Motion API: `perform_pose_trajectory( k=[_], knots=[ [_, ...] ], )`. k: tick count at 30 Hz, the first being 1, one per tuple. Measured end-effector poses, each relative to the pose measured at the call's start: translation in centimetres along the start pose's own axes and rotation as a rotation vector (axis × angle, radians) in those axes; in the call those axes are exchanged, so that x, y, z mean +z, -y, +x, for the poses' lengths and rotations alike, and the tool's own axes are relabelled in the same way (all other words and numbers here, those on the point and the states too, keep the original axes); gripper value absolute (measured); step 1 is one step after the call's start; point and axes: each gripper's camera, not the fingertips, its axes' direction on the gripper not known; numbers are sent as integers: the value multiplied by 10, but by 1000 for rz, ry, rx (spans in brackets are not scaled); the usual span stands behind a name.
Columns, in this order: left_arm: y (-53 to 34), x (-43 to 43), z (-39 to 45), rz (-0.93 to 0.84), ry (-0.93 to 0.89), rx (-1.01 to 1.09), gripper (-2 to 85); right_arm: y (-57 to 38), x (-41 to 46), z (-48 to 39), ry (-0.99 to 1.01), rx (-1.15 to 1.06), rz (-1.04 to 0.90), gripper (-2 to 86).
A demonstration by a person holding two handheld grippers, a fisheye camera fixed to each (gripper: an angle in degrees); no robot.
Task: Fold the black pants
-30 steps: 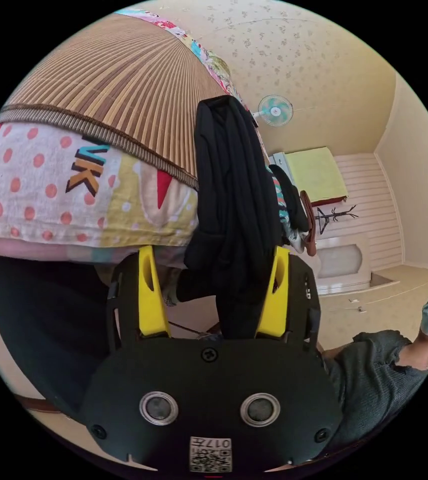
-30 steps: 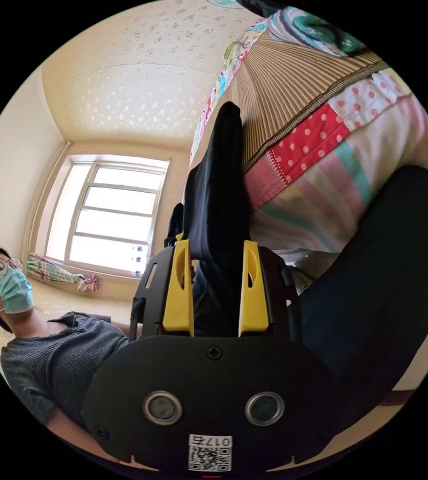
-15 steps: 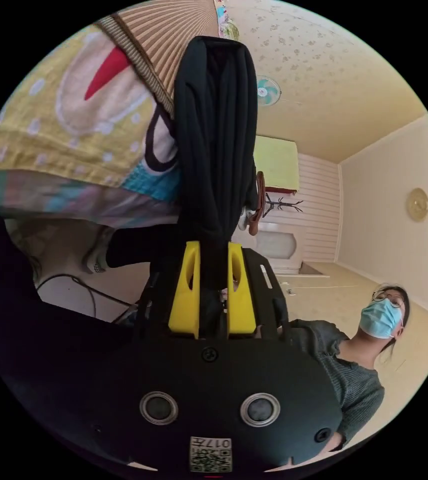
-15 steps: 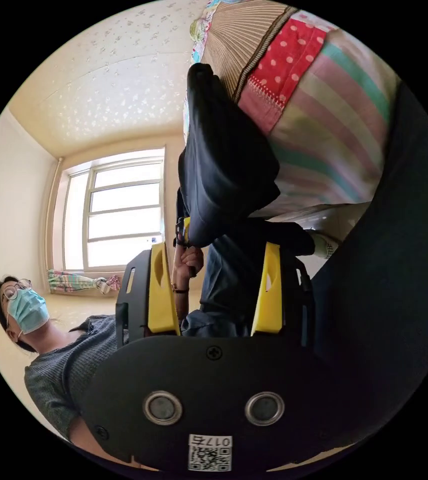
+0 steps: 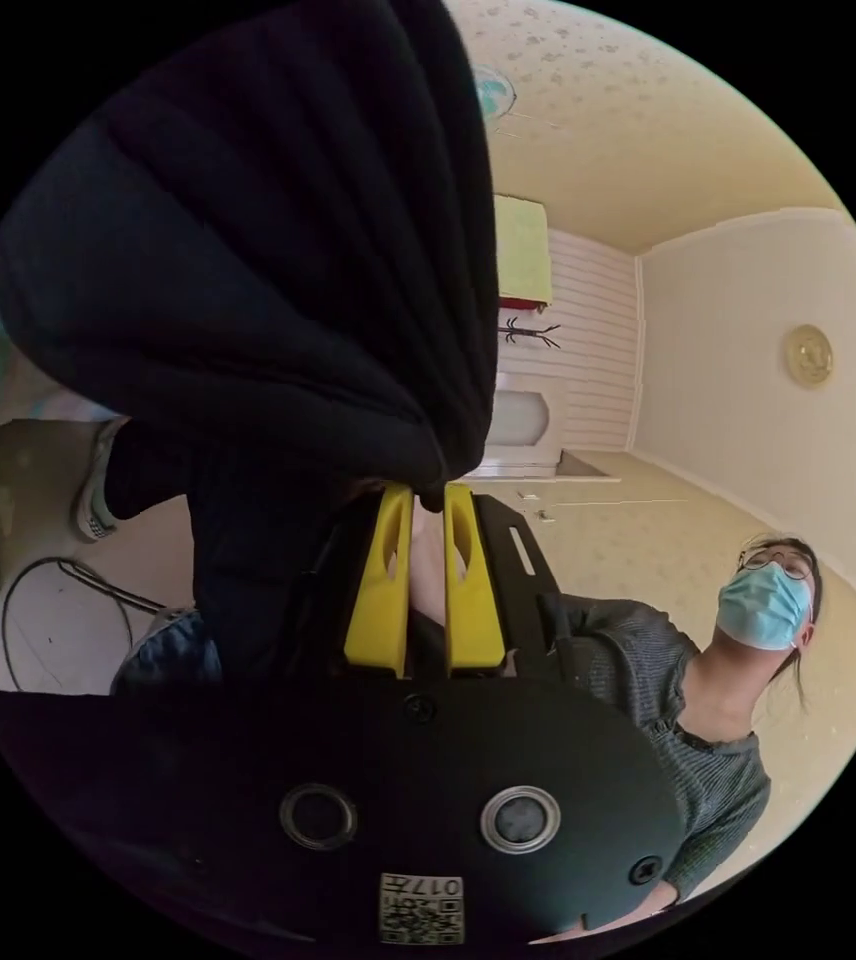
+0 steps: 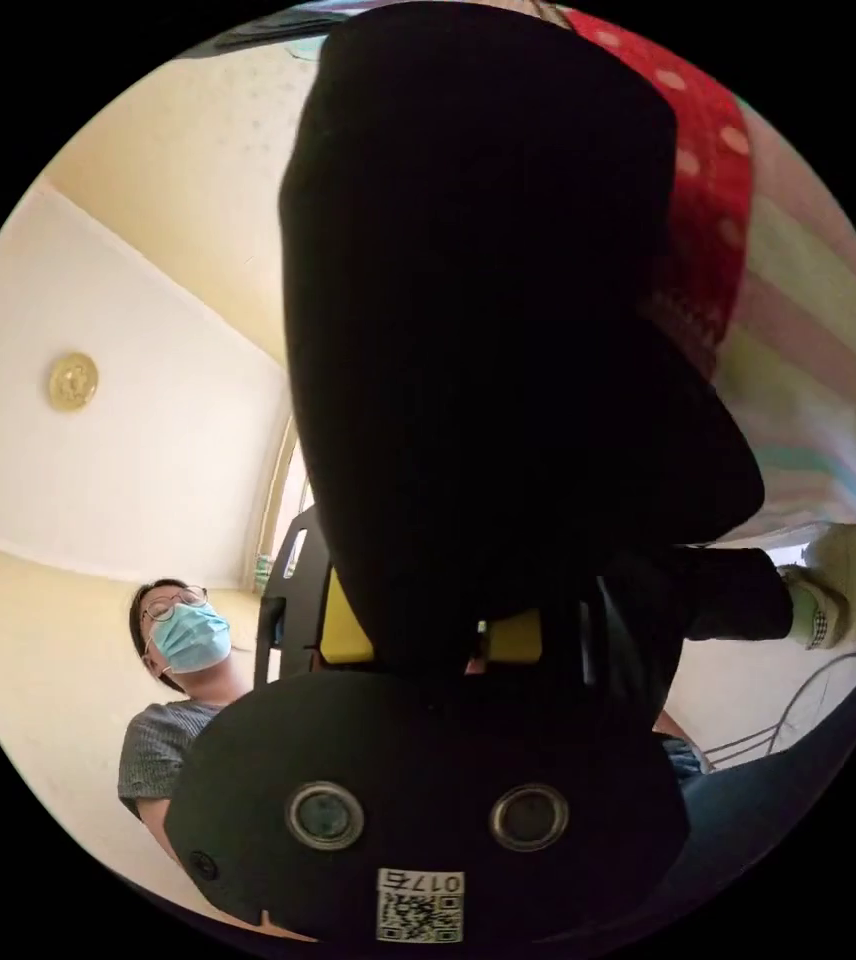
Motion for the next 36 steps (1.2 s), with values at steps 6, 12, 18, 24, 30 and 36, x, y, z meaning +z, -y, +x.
perform_pose_trajectory(
  k=[6, 12, 18, 24, 30, 36],
  knots=[
    [-43, -11, 45, -47, -24, 74, 63, 62, -9, -129, 45, -317, -88, 163],
    [-62, -33, 50, 34, 70, 32, 78, 165, -50, -294, -73, -646, 70, 154],
    [-55, -26, 32, 157, 27, -43, 75, 203, -153, -298, -431, -566, 501, 158],
    [-41, 8, 15, 227, 75, -102, 78, 126, -272, -178, -442, -324, 801, 133],
    [-29, 11, -15, 461, 244, -140, 74, 3, -249, -90, -365, -284, 686, 47],
    [-47, -34, 11, 925, 557, -55, -3, -1, -169, -37, -541, -155, 212, 10]
  ],
)
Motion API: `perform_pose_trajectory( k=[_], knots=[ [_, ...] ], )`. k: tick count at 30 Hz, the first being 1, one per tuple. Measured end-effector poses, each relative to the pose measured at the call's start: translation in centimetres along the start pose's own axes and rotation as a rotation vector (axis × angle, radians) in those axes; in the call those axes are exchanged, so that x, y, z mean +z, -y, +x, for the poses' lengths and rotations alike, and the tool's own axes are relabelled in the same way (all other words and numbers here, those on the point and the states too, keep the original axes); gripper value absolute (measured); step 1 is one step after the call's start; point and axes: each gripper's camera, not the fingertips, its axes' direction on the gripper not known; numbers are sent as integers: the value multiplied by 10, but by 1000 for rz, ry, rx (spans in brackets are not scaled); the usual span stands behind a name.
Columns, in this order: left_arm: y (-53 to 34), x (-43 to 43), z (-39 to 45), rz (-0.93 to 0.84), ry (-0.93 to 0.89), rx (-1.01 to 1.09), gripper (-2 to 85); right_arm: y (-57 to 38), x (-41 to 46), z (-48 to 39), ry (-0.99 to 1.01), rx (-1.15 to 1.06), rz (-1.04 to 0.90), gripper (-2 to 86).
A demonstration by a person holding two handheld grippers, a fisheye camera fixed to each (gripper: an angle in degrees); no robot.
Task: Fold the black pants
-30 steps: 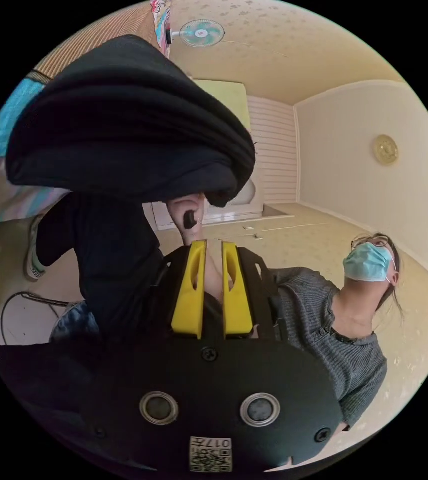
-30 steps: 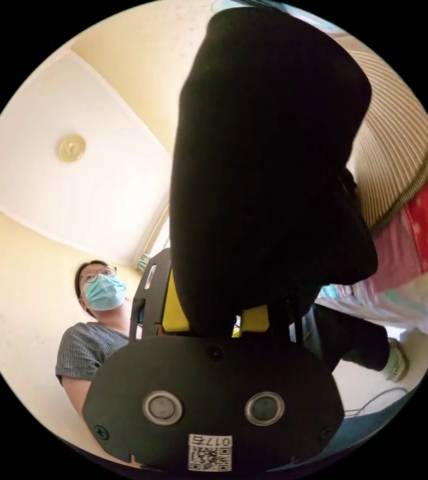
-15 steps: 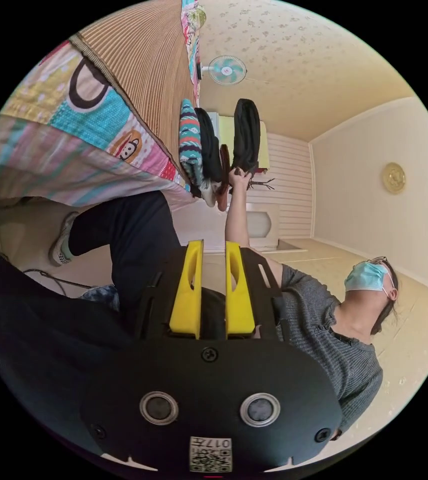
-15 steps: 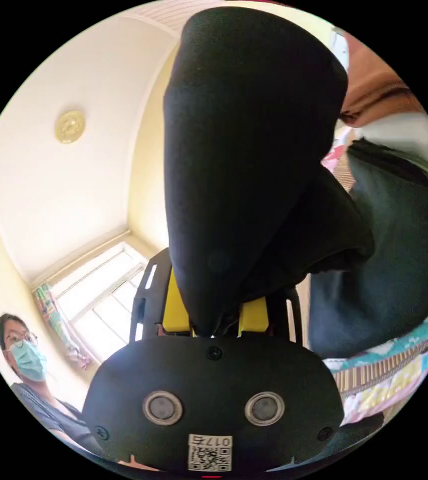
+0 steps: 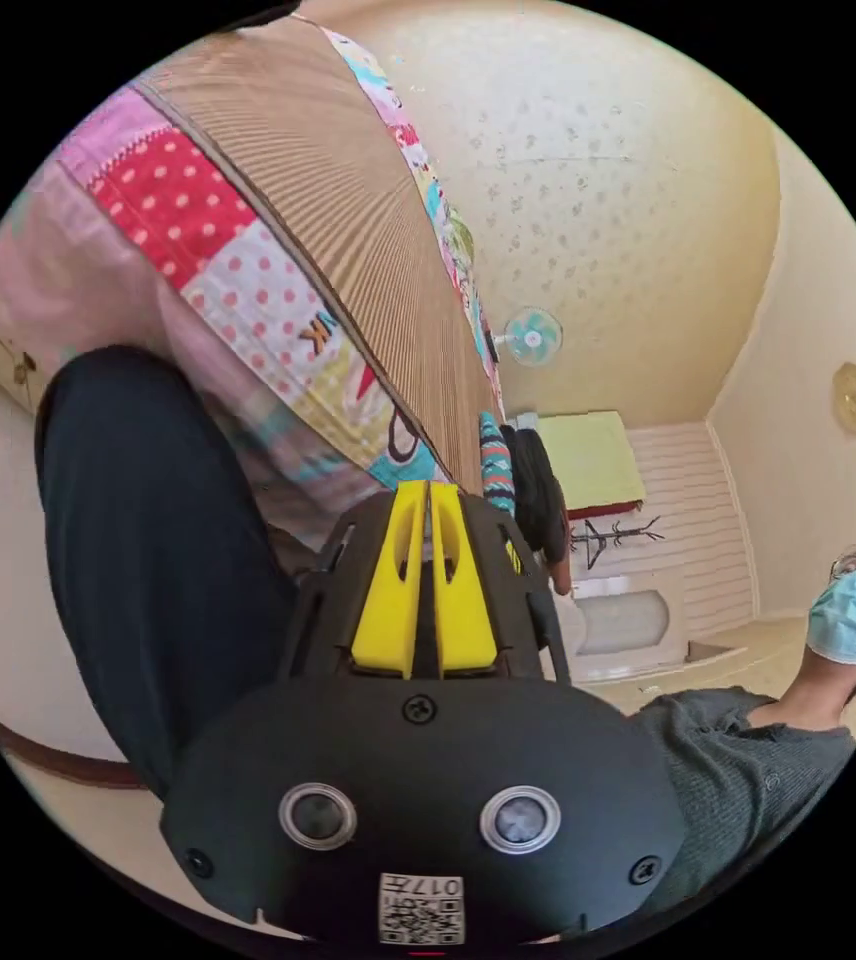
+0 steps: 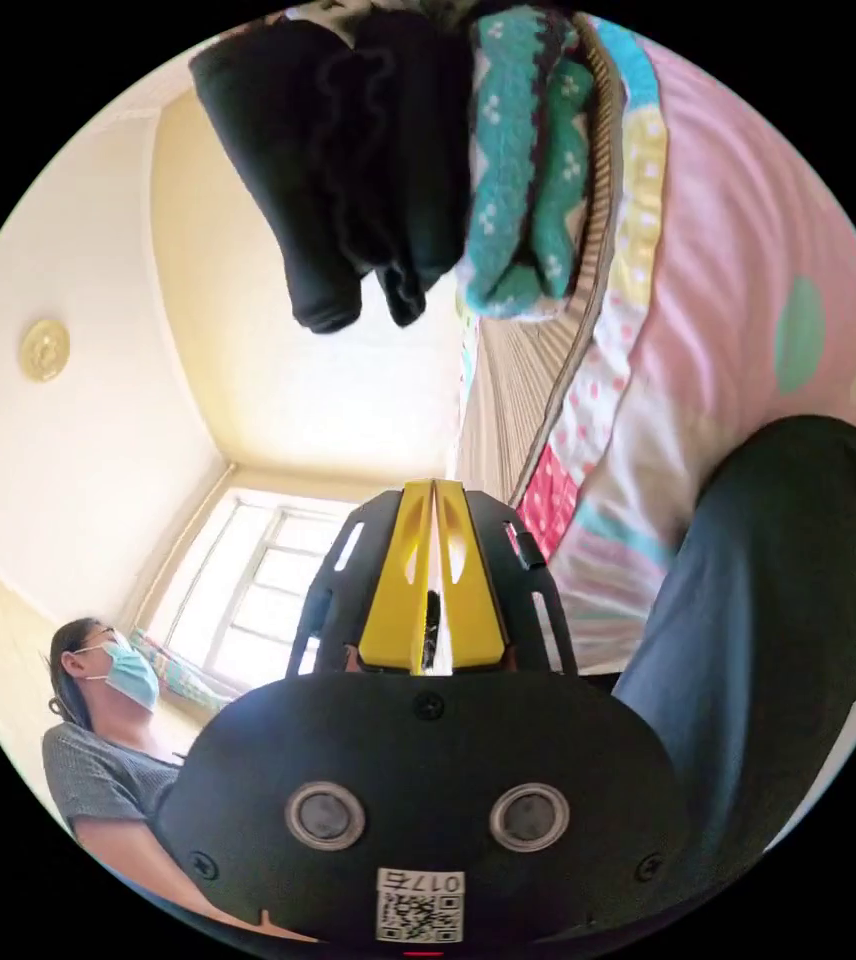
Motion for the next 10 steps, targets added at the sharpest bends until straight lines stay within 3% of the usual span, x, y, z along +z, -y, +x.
perform_pose_trajectory(
  k=[2, 5, 7, 10],
  knots=[
    [14, -20, -6, 121, 66, 31, -5, -3, 37, -29, -130, -110, -175, 7],
    [55, -54, -30, 238, 307, -32, 1, -26, 115, -69, -265, -258, -447, 4],
    [87, -75, -48, 303, 391, -57, 19, -55, 172, -80, -115, -286, -614, 3],
    [144, -105, -78, 395, 416, -105, 75, -84, 213, -73, 147, -234, -692, 3]
  ],
)
